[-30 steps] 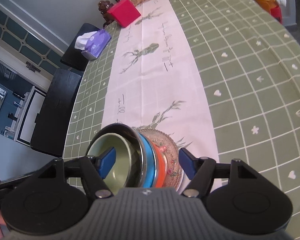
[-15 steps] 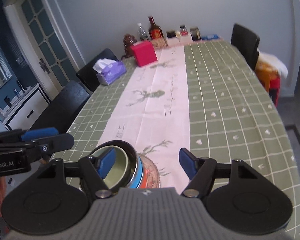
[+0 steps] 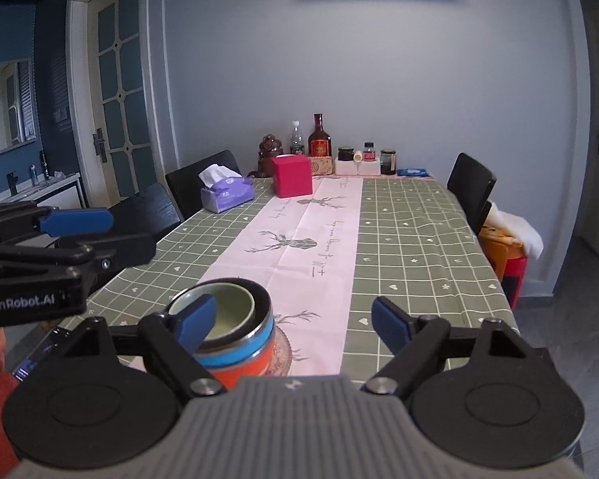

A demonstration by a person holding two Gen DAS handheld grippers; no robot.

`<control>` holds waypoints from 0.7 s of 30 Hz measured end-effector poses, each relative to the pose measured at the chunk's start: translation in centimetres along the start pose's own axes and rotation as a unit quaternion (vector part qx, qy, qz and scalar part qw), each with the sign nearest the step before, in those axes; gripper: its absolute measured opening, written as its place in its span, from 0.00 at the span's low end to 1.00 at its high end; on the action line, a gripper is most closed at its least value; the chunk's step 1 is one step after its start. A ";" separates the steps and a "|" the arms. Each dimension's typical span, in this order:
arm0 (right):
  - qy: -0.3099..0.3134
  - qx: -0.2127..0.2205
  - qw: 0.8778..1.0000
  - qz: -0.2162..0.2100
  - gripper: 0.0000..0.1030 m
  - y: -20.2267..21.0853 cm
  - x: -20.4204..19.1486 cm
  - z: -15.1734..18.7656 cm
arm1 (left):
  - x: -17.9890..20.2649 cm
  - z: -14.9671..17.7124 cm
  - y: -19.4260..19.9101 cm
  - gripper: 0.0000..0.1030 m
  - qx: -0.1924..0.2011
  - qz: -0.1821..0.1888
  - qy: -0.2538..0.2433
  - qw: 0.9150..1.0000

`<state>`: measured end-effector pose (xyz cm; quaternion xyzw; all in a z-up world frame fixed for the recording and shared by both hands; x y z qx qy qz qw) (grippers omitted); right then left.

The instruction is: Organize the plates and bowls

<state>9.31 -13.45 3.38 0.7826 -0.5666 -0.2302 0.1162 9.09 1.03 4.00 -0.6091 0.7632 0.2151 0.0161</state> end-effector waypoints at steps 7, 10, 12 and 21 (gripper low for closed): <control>-0.036 0.023 0.999 0.026 0.87 2.1 0.2 3.4 | 0.2 2.8 1.8 0.76 0.001 -0.040 0.021 0.999; -0.044 0.020 0.998 0.046 0.87 2.3 0.3 4.8 | 0.6 4.5 2.0 0.79 -0.023 -0.048 0.018 0.998; -0.040 0.019 0.997 0.056 0.87 2.4 0.3 5.6 | 1.0 5.8 2.2 0.80 -0.042 -0.053 0.016 0.998; -0.053 -0.002 0.996 0.069 0.87 2.5 0.6 8.6 | 2.0 10.1 2.5 0.84 -0.102 -0.061 0.023 0.993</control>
Point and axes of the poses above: each gripper's, at about its wrist camera, not at the fingertips, and y roughly against the way its jaws point, x to its right, z to its underside, the point moved 9 cm from there along -y, roughly the way its jaws point, and after that the axes turned 10 degrees about -y, right-handed, at the moved point
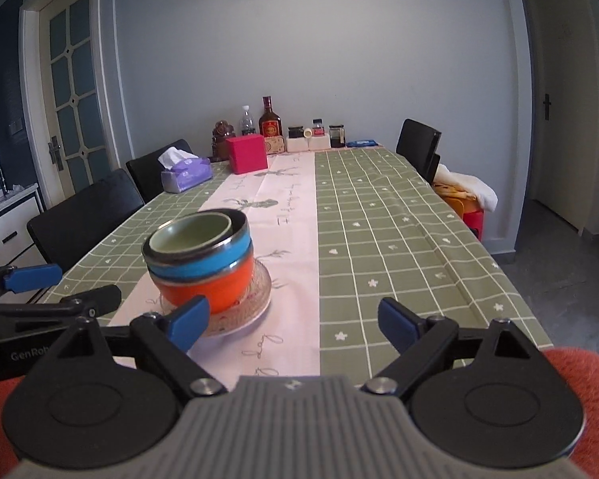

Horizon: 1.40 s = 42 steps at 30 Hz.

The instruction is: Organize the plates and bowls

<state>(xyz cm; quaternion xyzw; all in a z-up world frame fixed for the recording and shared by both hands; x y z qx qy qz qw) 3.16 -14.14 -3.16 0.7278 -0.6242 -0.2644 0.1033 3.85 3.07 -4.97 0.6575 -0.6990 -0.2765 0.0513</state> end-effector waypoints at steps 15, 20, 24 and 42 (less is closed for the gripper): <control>0.009 -0.014 1.000 -0.007 0.87 0.1 -0.6 1.4 | 0.3 0.7 0.3 0.86 -0.021 0.022 0.032 0.999; 0.008 -0.016 1.000 -0.008 0.87 0.0 -0.7 1.5 | 0.2 0.8 0.3 0.86 -0.023 0.021 0.035 0.999; 0.008 -0.016 1.000 -0.008 0.87 0.0 -0.6 1.5 | 0.1 0.8 0.3 0.86 -0.023 0.020 0.034 0.999; 0.012 -0.016 1.000 -0.012 0.87 0.2 -0.9 1.8 | -0.3 0.3 1.0 0.86 -0.013 0.010 0.036 0.999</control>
Point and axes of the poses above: each gripper's, at about its wrist camera, not at the fingertips, and y roughly against the way its jaws point, x to its right, z to its underside, the point moved 9 cm from there along -y, roughly the way its jaws point, and after that the axes turned 10 degrees about -y, right-handed, at the moved point
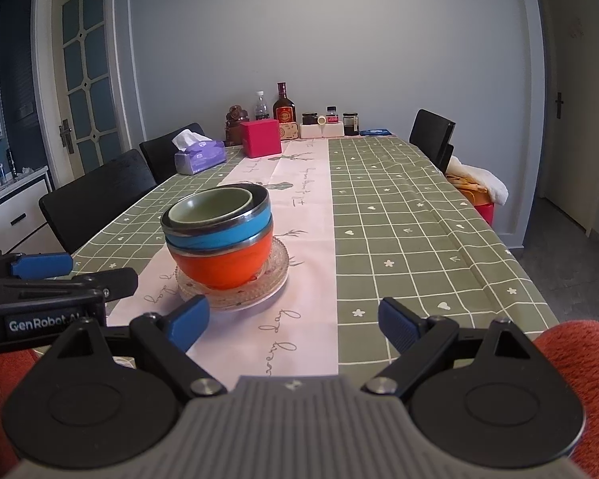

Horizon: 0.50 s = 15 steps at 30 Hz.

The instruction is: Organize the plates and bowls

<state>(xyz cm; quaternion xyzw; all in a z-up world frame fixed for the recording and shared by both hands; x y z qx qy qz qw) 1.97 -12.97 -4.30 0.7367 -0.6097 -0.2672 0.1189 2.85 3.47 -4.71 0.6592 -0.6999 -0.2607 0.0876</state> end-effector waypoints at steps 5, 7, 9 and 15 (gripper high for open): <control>0.003 0.002 1.000 0.000 0.87 0.0 -0.2 -0.1 | -0.1 -0.1 0.0 0.86 0.001 0.000 0.001 1.000; 0.004 0.002 1.000 0.000 0.87 0.1 -0.2 -0.1 | -0.1 -0.1 0.0 0.86 0.001 0.000 0.001 1.000; 0.005 0.002 1.000 0.000 0.87 0.0 -0.3 -0.1 | -0.1 -0.2 0.0 0.86 0.002 0.001 0.001 1.000; 0.009 0.000 1.000 -0.002 0.87 0.0 -0.6 0.0 | -0.1 -0.3 0.1 0.86 0.004 0.002 0.002 1.000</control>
Point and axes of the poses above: each gripper's, at about its wrist camera, not at the fingertips, and y roughly against the way its jaws point, x to its right, z to its underside, the point moved 9 cm from there along -y, roughly the way its jaws point, and after that the axes turned 10 degrees about -y, right-handed, at the moved point
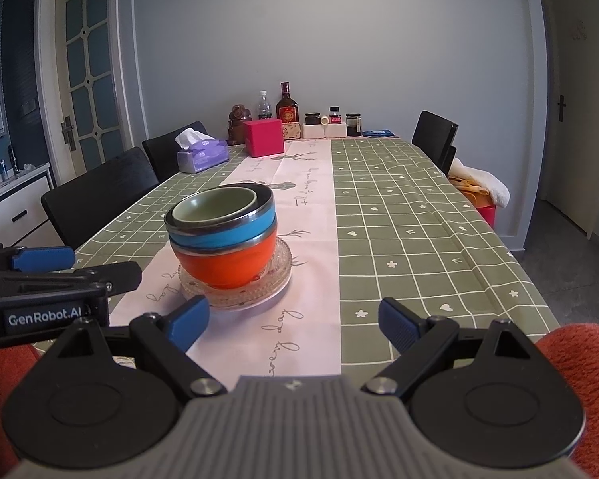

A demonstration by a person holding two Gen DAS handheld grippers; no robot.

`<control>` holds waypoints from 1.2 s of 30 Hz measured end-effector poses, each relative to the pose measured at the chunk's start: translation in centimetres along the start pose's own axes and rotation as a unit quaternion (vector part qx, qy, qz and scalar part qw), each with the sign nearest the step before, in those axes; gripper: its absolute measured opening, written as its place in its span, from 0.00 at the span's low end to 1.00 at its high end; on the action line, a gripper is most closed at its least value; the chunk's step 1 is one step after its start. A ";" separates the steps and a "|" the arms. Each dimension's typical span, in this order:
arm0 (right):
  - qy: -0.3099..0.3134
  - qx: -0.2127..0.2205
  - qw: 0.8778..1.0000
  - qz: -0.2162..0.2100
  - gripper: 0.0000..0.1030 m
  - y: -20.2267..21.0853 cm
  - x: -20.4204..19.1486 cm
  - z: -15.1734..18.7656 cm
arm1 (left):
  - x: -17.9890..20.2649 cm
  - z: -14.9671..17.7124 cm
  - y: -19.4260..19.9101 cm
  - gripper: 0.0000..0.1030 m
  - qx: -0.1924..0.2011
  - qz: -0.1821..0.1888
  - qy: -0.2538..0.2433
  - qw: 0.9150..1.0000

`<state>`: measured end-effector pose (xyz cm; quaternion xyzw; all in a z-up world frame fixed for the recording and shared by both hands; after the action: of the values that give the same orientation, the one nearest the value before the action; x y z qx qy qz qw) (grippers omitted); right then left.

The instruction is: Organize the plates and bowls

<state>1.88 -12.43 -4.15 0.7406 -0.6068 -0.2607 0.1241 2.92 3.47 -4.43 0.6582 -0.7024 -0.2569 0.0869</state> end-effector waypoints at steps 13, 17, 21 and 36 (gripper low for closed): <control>0.007 0.005 1.000 0.003 0.88 0.3 -0.2 0.0 | 0.1 -0.2 0.1 0.86 0.004 -0.003 -0.001 1.000; 0.007 0.005 1.000 0.003 0.88 0.3 -0.2 0.0 | 0.1 -0.1 0.2 0.86 0.004 -0.004 0.001 1.000; 0.007 0.005 1.000 0.003 0.88 0.3 -0.2 0.0 | 0.0 -0.1 0.2 0.86 0.005 -0.005 0.001 1.000; 0.007 0.005 1.000 0.003 0.88 0.3 -0.3 0.0 | -0.1 0.0 0.1 0.86 0.004 -0.012 0.002 1.000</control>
<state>1.61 -12.22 -4.00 0.7415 -0.6089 -0.2520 0.1260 2.80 3.57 -4.37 0.6673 -0.6954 -0.2536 0.0828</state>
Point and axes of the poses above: each gripper's, at about its wrist camera, not at the fingertips, and y roughly against the way its jaws point, x to its right, z to its underside, the point moved 9 cm from there along -y, roughly the way its jaws point, and after that the axes turned 10 degrees about -y, right-handed, at the moved point
